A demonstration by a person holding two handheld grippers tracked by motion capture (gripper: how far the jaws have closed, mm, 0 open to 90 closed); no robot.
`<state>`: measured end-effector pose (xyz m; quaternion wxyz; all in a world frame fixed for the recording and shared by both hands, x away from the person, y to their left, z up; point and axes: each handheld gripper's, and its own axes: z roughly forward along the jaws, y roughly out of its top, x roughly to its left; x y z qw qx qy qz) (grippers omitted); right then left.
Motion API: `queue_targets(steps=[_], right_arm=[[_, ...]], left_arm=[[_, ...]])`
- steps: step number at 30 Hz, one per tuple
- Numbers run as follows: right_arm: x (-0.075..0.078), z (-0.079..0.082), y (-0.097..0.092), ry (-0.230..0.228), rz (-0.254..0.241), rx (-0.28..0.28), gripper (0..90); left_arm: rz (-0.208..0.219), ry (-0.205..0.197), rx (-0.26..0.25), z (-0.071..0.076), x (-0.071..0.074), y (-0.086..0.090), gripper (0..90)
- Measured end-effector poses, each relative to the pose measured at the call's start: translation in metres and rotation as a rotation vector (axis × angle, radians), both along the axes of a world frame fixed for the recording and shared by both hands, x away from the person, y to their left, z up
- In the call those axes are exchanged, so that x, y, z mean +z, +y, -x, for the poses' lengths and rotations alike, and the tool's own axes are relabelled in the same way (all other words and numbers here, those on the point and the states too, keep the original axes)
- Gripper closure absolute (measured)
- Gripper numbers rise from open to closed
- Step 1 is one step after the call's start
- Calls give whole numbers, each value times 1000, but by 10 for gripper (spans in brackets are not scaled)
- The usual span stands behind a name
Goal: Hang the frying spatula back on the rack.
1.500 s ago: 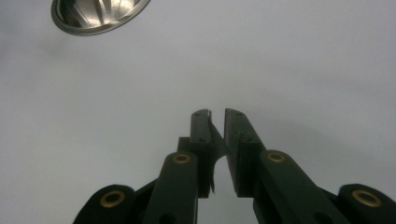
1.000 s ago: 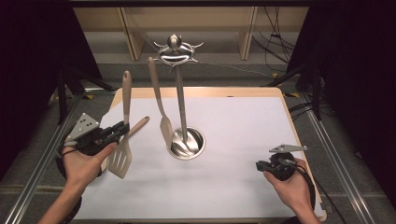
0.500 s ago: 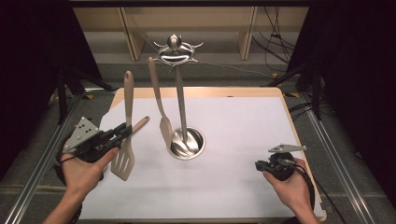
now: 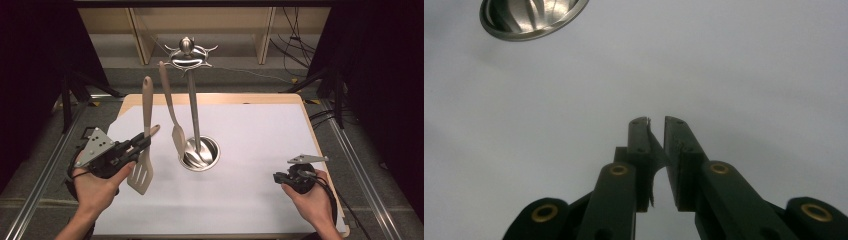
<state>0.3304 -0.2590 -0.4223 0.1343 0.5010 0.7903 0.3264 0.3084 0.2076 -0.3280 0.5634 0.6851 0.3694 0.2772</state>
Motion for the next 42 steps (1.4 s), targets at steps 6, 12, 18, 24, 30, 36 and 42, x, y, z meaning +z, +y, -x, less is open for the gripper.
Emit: queue_targets(steps=[6, 12, 18, 24, 30, 36, 42], right_arm=[[1, 1, 1, 12, -1, -7, 821], [0, 1, 1, 14, -1, -2, 821], [1, 2, 1, 25, -7, -11, 822], [1, 1, 1, 23, -7, -9, 822], [2, 2, 2, 28, -8, -12, 822], [2, 2, 2, 22, -3, -14, 822], [2, 2, 2, 26, -6, -9, 822]], left_arm=[[-1, -10, -20, 1, 2, -10, 784], [-14, -31, -33, 0, 4, -19, 784], [-20, -67, -60, -2, 7, -27, 784], [-29, -72, -70, -2, 8, -35, 783], [-33, -74, -70, -4, 9, -39, 784], [-38, -74, -67, -5, 11, -42, 783], [-47, -71, -63, -6, 12, -46, 783]])
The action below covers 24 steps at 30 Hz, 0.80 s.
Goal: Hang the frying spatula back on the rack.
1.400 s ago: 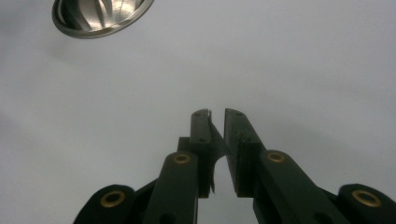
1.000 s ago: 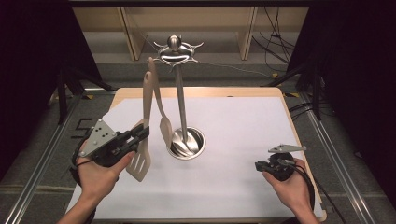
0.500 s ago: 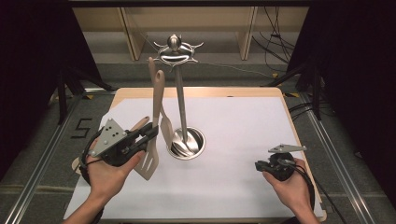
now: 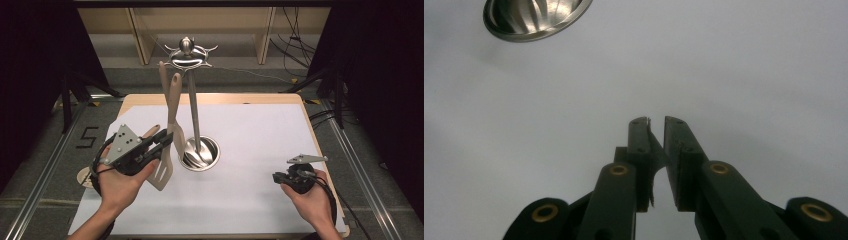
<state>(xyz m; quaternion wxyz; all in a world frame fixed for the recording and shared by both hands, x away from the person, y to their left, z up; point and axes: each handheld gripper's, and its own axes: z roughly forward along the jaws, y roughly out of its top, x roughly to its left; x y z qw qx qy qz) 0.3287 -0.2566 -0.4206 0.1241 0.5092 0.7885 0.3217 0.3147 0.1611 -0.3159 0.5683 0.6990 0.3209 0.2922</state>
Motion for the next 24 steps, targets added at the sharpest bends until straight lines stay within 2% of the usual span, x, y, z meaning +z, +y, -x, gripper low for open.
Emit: queue_targets(steps=[1, 2, 6, 7, 8, 21, 24], right_arm=[[0, 0, 0, 0, 0, 0, 822], [0, 0, 0, -5, 2, -1, 822], [0, 0, 0, 2, -1, 0, 822], [0, 0, 0, 2, -1, 0, 822], [0, 0, 0, 2, -2, 0, 822], [0, 0, -1, -6, 5, 2, 822], [0, 0, 0, -1, -8, 0, 822]], left_arm=[[0, 0, 0, 0, 0, 0, 783], [6, 18, 4, 0, 0, -1, 783], [8, 17, 11, -1, 0, -3, 783], [13, 32, 21, -1, 0, -4, 783], [-1, 17, 16, -2, 0, -4, 782], [-27, 19, 51, -4, 0, -8, 782], [-29, 21, 48, -7, -1, -10, 781]])
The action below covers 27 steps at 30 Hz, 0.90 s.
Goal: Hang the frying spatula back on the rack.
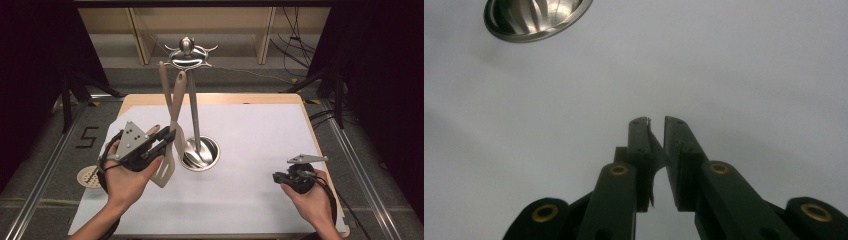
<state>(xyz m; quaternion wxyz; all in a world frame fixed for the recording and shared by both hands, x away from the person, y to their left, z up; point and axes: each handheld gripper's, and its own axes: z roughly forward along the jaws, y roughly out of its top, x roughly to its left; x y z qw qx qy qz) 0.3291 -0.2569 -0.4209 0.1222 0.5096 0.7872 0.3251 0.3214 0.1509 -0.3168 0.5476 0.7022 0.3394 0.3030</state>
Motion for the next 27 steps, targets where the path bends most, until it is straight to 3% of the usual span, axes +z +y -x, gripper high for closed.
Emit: queue_targets(steps=[20, 27], right_arm=[[2, 2, 0, -10, 2, 3, 818], [3, 3, 1, -8, -11, 0, 815]], left_arm=[[-36, 9, 37, -10, -4, -14, 777], [-28, 6, 30, -13, -6, -18, 772]])
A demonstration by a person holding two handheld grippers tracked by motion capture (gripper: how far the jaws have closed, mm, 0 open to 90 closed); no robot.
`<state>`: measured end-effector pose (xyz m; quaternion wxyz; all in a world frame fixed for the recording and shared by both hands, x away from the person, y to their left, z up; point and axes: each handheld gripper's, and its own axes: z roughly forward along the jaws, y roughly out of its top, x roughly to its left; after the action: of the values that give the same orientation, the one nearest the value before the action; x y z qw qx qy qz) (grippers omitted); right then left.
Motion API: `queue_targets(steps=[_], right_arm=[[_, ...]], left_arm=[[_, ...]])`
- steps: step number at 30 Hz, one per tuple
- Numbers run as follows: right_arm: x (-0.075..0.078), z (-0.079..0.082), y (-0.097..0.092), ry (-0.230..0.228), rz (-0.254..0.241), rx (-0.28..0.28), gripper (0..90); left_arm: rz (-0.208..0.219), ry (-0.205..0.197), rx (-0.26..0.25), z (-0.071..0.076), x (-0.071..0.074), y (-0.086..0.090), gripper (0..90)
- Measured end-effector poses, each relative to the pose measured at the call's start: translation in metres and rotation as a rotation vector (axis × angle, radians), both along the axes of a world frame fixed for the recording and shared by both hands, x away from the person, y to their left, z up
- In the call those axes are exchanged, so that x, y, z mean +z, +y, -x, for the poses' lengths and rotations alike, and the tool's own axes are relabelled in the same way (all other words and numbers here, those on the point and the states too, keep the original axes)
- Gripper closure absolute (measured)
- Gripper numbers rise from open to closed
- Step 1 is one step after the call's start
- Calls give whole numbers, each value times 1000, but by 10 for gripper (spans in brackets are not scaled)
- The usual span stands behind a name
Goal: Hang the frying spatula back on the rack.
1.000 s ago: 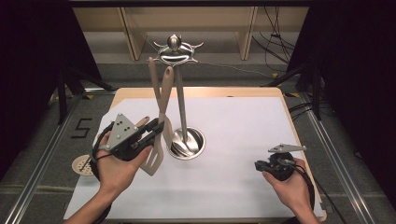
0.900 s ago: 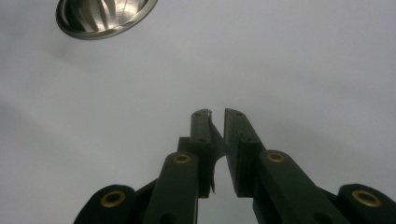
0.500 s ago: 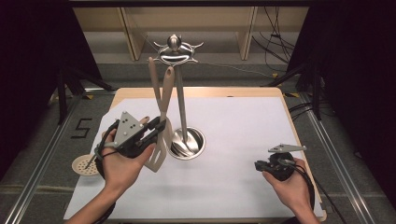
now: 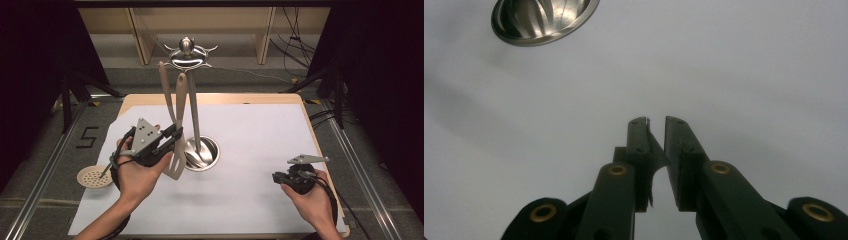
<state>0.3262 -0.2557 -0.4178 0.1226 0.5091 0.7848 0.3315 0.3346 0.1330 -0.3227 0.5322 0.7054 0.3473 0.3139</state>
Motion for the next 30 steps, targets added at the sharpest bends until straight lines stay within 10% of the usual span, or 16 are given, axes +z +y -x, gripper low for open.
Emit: queue_targets(steps=[30], right_arm=[[-1, 0, -2, -2, -2, 9, 808]], left_arm=[[8, 2, -35, -2, -3, -9, 751]])
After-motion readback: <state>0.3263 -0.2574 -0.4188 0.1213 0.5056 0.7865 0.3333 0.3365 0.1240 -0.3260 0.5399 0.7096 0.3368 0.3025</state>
